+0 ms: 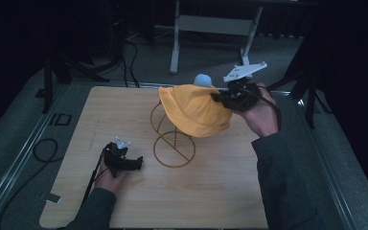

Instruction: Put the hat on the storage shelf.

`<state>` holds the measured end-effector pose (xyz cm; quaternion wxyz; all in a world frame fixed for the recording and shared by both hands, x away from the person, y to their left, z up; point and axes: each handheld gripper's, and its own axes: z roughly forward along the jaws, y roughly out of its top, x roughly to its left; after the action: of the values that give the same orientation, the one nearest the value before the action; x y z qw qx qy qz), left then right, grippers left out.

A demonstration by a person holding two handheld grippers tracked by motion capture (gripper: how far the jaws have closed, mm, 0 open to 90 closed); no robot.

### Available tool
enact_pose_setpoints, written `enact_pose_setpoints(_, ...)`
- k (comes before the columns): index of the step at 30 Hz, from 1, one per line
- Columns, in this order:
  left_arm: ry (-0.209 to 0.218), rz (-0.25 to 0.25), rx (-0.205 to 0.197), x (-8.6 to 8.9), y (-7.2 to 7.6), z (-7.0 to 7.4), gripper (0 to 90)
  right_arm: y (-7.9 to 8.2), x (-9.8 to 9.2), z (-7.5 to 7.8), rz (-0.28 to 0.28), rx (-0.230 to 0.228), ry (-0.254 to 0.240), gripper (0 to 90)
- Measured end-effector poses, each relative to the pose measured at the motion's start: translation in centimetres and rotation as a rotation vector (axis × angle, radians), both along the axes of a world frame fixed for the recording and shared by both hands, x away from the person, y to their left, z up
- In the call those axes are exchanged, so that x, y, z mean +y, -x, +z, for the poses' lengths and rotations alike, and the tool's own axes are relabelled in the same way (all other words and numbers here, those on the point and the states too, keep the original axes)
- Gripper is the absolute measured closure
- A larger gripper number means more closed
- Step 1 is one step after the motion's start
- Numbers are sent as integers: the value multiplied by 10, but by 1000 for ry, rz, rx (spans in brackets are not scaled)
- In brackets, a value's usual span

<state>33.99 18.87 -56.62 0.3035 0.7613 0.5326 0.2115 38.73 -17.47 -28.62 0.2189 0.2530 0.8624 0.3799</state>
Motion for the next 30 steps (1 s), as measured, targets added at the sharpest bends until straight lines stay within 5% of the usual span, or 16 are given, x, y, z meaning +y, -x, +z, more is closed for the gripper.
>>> enact_pose_setpoints(30,-2,0,-1,0,0,0,1,-14,81,5,78,-7,79,831)
